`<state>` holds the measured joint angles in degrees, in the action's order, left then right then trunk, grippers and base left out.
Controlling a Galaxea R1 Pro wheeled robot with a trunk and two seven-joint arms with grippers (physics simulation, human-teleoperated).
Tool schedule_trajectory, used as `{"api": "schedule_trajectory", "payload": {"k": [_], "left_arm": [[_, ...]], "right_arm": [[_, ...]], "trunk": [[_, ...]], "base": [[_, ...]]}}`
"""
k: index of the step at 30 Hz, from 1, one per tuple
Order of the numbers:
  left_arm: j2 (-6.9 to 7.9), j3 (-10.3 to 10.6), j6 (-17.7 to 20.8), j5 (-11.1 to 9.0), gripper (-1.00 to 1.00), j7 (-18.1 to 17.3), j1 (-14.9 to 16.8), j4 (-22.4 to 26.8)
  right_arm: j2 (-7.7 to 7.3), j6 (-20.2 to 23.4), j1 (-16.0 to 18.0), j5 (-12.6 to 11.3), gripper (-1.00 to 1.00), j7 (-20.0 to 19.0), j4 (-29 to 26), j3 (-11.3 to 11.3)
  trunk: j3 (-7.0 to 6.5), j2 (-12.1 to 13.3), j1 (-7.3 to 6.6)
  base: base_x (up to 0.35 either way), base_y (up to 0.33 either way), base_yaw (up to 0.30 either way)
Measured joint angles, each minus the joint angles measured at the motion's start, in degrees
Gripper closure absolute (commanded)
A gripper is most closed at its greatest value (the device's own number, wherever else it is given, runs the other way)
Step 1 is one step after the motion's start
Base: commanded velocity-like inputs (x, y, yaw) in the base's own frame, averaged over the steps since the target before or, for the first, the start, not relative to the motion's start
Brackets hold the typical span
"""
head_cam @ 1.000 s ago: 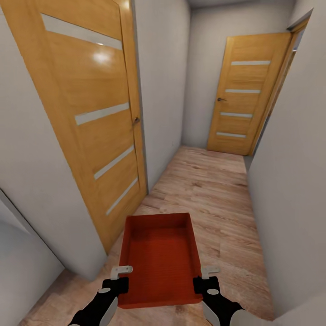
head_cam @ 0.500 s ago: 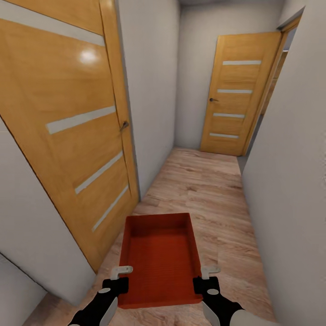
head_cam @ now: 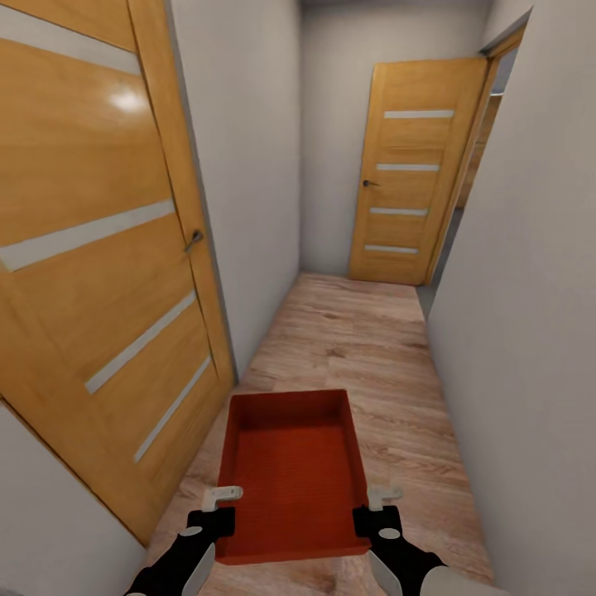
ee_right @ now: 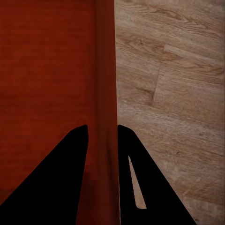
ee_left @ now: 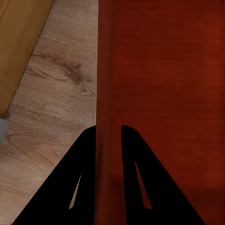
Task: Move the two storage containers from the living room to the garage. In the garage, place one container on the floor and stack the other container on top of it (either order is fine).
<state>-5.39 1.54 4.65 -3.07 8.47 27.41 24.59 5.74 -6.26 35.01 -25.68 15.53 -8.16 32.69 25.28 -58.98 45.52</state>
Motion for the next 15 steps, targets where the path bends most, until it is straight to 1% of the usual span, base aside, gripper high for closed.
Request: {"api": "schedule_trajectory", "payload": {"k": [8, 11, 15], "left_arm": [[0.01, 0.03, 0.01, -0.04, 1.00, 0.00, 0.00, -0.15], [0.02, 0.00, -0.03, 0.05, 1.00, -0.06, 0.02, -0.74], [0.03, 0.04, -0.03, 0.04, 1.00, -0.08, 0.03, -0.96]], "right_arm": [[0.07, -0.07, 0.00, 0.03, 1.00, -0.07, 0.27, -0.07], [0.18, -0.12, -0.02, -0.63, 1.00, -0.12, 0.80, 0.46], [0.28, -0.25, -0.03, -0.72, 1.00, -0.18, 1.15, 0.45]], "trunk": [[0.00, 0.00, 0.00], [0.00, 0.00, 0.00], [0.00, 0.00, 0.00]], "base": [[0.322, 0.000, -0.001], [0.322, 0.000, 0.000], [0.322, 0.000, 0.000]]}}
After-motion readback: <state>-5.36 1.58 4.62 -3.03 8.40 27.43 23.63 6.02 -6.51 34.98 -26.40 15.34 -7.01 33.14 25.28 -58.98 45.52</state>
